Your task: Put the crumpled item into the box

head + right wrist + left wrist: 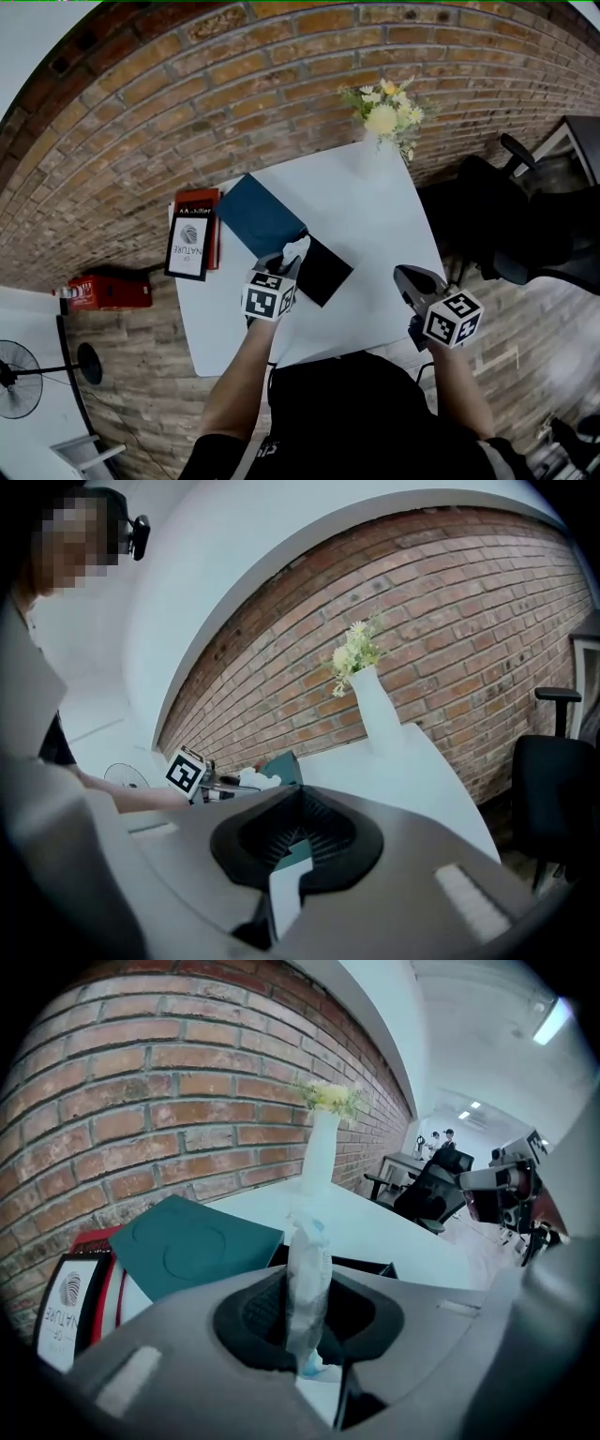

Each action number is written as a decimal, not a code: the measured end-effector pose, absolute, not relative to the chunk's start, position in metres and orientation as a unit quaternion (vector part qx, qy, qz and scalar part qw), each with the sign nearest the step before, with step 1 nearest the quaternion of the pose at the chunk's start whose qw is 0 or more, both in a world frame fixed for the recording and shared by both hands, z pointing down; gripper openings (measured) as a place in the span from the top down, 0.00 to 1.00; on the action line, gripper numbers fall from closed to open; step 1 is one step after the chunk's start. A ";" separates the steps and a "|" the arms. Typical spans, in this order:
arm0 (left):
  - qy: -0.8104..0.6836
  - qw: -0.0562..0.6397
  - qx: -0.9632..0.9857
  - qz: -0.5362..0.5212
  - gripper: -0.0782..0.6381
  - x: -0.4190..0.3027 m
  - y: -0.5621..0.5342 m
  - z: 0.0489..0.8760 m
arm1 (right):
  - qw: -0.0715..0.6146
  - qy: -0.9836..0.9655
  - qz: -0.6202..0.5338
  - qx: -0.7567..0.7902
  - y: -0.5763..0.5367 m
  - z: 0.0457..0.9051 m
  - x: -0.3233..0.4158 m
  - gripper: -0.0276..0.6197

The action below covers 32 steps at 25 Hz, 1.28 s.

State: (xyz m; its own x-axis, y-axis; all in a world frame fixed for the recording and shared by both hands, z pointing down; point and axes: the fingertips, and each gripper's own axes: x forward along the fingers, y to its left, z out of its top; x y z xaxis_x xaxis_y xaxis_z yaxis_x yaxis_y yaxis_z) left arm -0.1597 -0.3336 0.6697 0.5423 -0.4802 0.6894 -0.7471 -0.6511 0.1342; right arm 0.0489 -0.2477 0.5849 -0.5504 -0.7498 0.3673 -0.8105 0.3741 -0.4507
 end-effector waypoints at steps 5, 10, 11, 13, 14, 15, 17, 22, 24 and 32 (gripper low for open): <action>-0.348 0.191 0.842 0.366 0.79 -0.160 -0.328 0.687 | 0.045 -0.820 0.310 0.479 -0.244 0.588 0.053 0.96; -0.341 0.185 0.830 0.400 0.79 -0.156 -0.329 0.694 | 0.030 -0.813 0.320 0.485 -0.243 0.587 0.060 0.96; -0.342 0.181 0.829 0.404 0.78 -0.155 -0.332 0.694 | 0.028 -0.814 0.321 0.484 -0.244 0.587 0.061 0.96; -0.345 0.171 0.827 0.410 0.76 -0.153 -0.336 0.692 | 0.022 -0.815 0.321 0.481 -0.248 0.586 0.061 0.96; -0.346 0.168 0.826 0.413 0.74 -0.153 -0.337 0.690 | 0.019 -0.817 0.321 0.479 -0.249 0.586 0.060 0.96; -0.345 0.167 0.825 0.414 0.72 -0.152 -0.337 0.689 | 0.017 -0.818 0.321 0.477 -0.249 0.585 0.060 0.96; -0.341 0.174 0.828 0.410 0.72 -0.147 -0.334 0.685 | 0.014 -0.822 0.320 0.471 -0.250 0.584 0.060 0.96; -0.342 0.196 0.831 0.392 0.66 -0.138 -0.324 0.675 | 0.020 -0.835 0.315 0.451 -0.251 0.578 0.055 0.96; -0.341 0.205 0.830 0.391 0.66 -0.135 -0.318 0.677 | 0.021 -0.840 0.309 0.445 -0.254 0.573 0.055 0.96; -0.309 0.209 0.844 0.384 0.67 -0.113 -0.290 0.659 | 0.015 -0.850 0.307 0.427 -0.260 0.567 0.054 0.96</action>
State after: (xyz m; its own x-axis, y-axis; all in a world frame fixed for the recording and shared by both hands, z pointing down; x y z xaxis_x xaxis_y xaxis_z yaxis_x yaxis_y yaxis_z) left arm -0.1134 -0.2904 0.6595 0.5134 -0.3615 0.7783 -0.6825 -0.7218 0.1149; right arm 0.0544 -0.2602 0.5670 -0.6349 -0.7170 0.2878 -0.7354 0.4467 -0.5095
